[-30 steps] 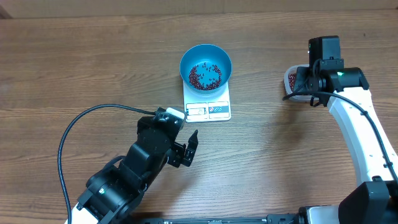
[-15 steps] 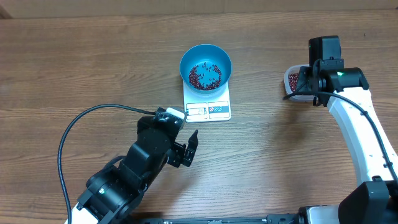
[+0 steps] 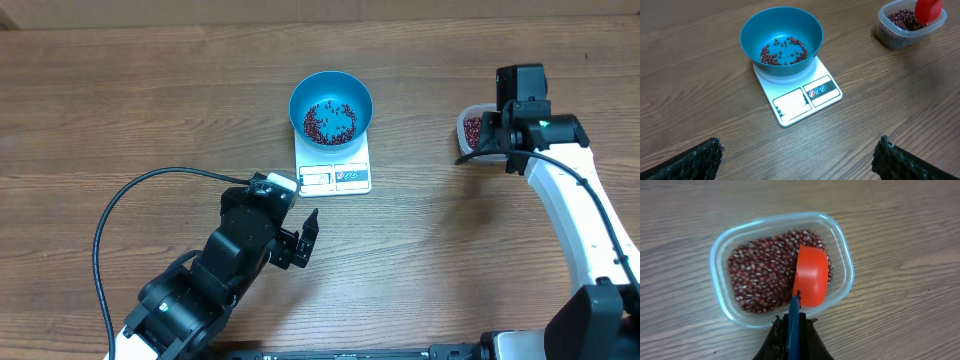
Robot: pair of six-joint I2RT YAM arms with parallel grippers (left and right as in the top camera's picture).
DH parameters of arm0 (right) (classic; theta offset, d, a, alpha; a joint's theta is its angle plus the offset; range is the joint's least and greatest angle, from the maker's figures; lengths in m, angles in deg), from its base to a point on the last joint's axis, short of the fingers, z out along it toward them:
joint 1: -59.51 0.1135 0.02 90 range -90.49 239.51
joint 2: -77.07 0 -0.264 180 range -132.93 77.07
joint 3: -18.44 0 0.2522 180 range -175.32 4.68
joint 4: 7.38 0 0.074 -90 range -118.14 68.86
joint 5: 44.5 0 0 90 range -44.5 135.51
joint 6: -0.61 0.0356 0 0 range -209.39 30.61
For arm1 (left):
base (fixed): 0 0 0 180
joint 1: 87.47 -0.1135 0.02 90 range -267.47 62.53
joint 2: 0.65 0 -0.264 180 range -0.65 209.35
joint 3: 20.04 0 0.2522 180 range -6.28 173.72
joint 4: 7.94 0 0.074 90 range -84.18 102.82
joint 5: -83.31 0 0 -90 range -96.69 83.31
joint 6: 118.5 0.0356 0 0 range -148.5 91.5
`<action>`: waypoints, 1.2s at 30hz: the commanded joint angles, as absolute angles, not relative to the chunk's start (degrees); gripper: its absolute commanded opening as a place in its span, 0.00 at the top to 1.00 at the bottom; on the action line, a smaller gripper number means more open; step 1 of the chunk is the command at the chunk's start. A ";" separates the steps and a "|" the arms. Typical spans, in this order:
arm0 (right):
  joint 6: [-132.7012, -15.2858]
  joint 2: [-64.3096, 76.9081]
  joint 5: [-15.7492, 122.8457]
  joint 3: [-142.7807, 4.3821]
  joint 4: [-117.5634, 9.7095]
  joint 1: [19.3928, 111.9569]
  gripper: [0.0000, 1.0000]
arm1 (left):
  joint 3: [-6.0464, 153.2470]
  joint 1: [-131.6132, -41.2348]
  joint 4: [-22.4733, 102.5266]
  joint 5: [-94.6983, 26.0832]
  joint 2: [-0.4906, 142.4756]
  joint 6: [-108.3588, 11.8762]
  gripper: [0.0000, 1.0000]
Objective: Scoop item into bowl and weigh 150g on scale
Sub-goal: 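Lower the red scoop into the beans with the right gripper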
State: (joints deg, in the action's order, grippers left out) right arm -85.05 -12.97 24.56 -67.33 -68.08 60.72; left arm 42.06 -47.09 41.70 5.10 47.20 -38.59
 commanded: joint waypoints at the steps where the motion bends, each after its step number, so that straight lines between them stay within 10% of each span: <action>1: -86.19 -13.51 26.35 -66.22 -66.51 57.84 0.96 | 41.75 -47.33 41.66 5.32 46.96 -37.52 0.00; 36: -94.43 -21.10 53.65 -65.80 -64.36 48.20 0.96 | 41.75 -47.33 41.66 5.32 46.96 -37.52 0.00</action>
